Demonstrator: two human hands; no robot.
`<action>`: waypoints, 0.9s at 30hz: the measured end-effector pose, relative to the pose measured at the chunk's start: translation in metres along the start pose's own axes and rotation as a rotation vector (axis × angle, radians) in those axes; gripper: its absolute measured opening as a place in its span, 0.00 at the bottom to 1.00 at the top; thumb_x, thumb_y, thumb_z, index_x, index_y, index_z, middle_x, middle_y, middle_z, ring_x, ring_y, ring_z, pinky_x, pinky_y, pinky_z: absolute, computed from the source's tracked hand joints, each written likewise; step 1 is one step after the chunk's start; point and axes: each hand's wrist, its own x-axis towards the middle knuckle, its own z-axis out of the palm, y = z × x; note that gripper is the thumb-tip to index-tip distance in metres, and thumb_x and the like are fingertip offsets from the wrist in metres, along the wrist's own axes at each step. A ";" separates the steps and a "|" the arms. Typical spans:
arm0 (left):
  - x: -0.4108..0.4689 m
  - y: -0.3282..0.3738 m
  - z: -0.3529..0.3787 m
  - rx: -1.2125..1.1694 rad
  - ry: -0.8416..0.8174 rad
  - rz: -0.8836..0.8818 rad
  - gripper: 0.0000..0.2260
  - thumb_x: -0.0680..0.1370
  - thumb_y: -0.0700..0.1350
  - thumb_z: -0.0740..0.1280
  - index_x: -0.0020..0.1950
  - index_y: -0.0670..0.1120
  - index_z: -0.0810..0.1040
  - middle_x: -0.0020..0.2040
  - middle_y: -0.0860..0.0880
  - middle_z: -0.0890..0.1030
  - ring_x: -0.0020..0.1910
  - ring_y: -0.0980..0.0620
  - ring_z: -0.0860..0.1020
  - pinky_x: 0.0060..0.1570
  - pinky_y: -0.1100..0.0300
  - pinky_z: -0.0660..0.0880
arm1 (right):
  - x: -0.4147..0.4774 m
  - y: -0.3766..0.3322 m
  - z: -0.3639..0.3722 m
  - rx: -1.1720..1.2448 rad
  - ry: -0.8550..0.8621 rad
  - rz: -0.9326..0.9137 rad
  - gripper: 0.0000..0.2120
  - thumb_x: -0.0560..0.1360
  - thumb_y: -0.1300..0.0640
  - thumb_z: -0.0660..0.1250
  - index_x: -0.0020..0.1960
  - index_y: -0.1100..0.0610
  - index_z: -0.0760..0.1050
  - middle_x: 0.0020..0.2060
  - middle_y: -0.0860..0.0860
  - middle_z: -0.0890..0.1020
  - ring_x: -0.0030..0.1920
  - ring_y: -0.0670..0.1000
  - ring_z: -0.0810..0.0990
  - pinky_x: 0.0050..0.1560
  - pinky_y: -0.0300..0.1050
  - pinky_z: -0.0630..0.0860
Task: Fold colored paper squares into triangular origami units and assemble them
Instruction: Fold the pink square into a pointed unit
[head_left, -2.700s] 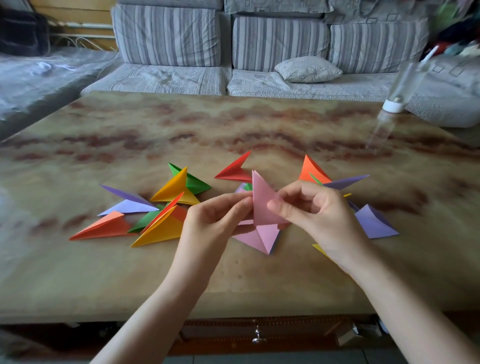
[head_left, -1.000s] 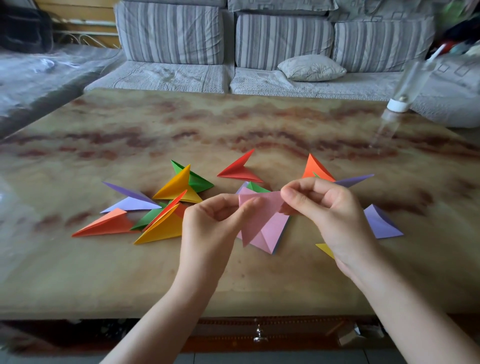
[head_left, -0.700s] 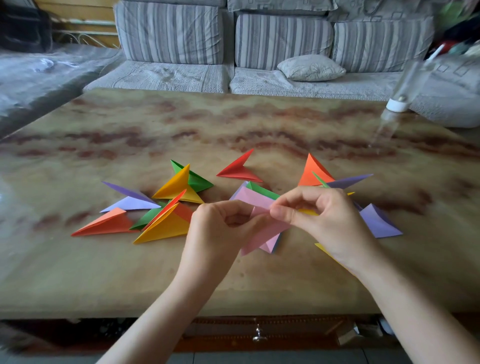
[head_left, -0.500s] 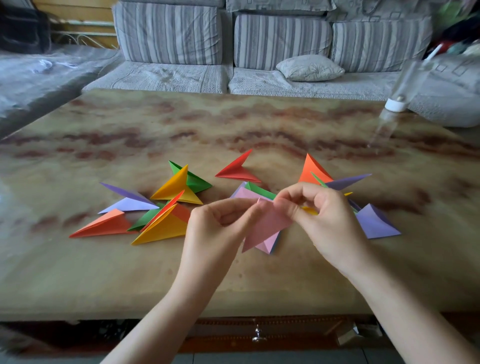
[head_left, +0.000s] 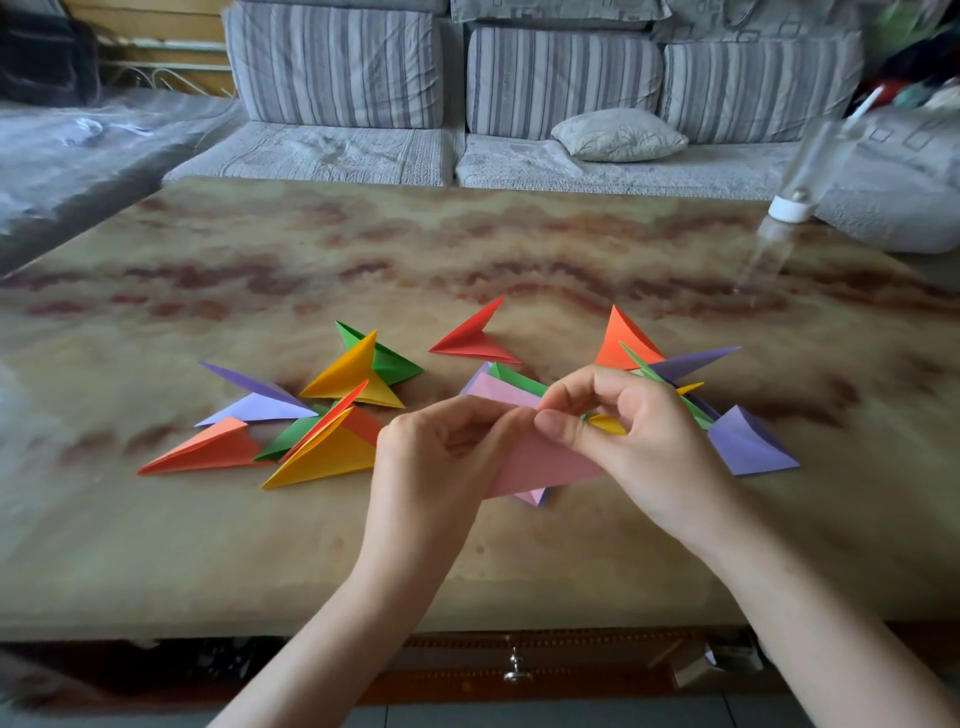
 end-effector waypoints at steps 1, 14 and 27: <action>0.000 0.000 0.000 -0.004 0.001 -0.010 0.03 0.72 0.45 0.72 0.40 0.51 0.85 0.34 0.57 0.84 0.33 0.64 0.79 0.33 0.73 0.70 | 0.000 0.000 0.000 0.015 0.004 0.009 0.04 0.71 0.58 0.72 0.39 0.51 0.79 0.33 0.42 0.81 0.38 0.40 0.77 0.42 0.31 0.70; 0.003 -0.004 -0.001 0.110 -0.028 0.032 0.03 0.70 0.43 0.73 0.39 0.51 0.85 0.33 0.59 0.83 0.33 0.65 0.80 0.33 0.75 0.71 | 0.000 -0.001 0.001 -0.007 0.062 0.013 0.03 0.72 0.54 0.70 0.40 0.52 0.80 0.37 0.46 0.82 0.42 0.42 0.78 0.45 0.32 0.71; 0.006 -0.003 -0.001 0.115 -0.077 0.000 0.02 0.71 0.44 0.73 0.41 0.48 0.86 0.31 0.62 0.82 0.33 0.68 0.80 0.33 0.77 0.69 | 0.002 -0.001 0.000 -0.049 0.197 0.038 0.08 0.73 0.61 0.69 0.37 0.51 0.79 0.32 0.40 0.81 0.35 0.37 0.76 0.41 0.27 0.69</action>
